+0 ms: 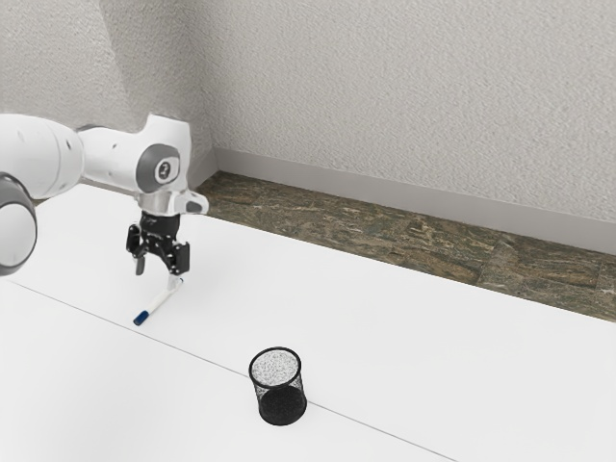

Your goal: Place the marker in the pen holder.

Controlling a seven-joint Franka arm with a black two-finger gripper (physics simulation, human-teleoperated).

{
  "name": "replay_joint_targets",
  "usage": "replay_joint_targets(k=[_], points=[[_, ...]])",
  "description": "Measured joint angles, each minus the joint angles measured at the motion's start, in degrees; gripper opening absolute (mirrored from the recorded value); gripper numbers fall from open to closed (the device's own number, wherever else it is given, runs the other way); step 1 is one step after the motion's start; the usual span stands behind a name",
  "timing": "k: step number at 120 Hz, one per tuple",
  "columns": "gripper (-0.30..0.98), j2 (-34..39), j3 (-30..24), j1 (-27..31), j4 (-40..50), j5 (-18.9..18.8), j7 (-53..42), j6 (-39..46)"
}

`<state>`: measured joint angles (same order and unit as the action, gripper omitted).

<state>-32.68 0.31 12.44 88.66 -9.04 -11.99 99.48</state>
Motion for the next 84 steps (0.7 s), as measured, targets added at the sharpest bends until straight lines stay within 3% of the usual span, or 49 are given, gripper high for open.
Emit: replay_joint_targets(k=[35,84], points=[[0.69,0.4,1.8,0.7,6.3,0.1,-0.7,6.6],[0.69,0.5,3.1,-0.4,11.4,0.5,-1.7,8.5]])
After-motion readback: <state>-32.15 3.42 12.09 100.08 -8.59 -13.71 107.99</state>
